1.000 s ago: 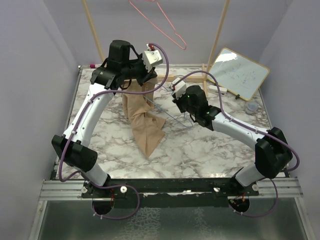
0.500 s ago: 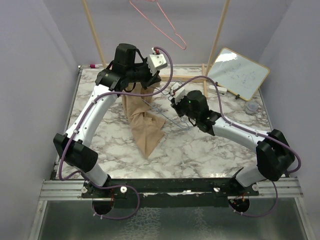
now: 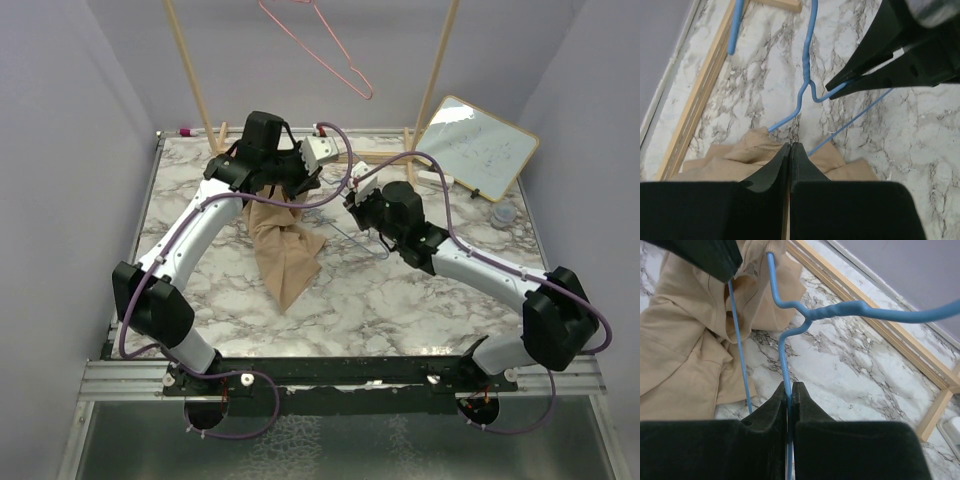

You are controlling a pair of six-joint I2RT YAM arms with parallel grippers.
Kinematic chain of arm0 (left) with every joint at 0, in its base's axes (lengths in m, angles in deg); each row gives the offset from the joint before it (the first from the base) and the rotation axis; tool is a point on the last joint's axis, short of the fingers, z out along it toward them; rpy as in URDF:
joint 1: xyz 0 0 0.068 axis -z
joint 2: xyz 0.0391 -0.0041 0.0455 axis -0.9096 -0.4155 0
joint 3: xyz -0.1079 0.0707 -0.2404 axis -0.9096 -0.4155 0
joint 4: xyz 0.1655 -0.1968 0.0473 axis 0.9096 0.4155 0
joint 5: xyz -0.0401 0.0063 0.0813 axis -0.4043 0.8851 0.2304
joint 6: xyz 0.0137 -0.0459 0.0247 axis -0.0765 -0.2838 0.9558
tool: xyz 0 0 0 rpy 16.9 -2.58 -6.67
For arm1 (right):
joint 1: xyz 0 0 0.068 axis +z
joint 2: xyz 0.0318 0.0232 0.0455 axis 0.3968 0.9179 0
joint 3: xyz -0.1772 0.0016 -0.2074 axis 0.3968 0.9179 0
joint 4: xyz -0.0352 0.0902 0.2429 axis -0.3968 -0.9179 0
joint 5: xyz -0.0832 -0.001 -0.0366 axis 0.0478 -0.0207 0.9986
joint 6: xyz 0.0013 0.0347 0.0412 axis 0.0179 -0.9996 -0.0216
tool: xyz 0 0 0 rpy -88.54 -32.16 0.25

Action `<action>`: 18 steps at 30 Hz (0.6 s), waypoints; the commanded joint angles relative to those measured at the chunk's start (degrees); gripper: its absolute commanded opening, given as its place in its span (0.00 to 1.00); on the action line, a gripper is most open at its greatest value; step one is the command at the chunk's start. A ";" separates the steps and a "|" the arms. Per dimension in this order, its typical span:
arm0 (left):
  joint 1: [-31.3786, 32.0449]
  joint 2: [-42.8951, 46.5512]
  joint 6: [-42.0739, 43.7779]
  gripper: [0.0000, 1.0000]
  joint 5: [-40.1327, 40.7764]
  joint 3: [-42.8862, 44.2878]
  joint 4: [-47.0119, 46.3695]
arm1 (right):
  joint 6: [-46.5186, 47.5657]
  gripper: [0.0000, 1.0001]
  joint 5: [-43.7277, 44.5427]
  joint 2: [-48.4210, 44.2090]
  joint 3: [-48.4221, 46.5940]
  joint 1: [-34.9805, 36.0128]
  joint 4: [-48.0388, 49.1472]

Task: Place the t-shirt on the hanger

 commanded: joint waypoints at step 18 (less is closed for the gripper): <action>0.28 6.10 20.82 0.67 7.29 -0.48 4.75 | 2.66 0.01 -0.91 -6.14 6.25 0.45 5.42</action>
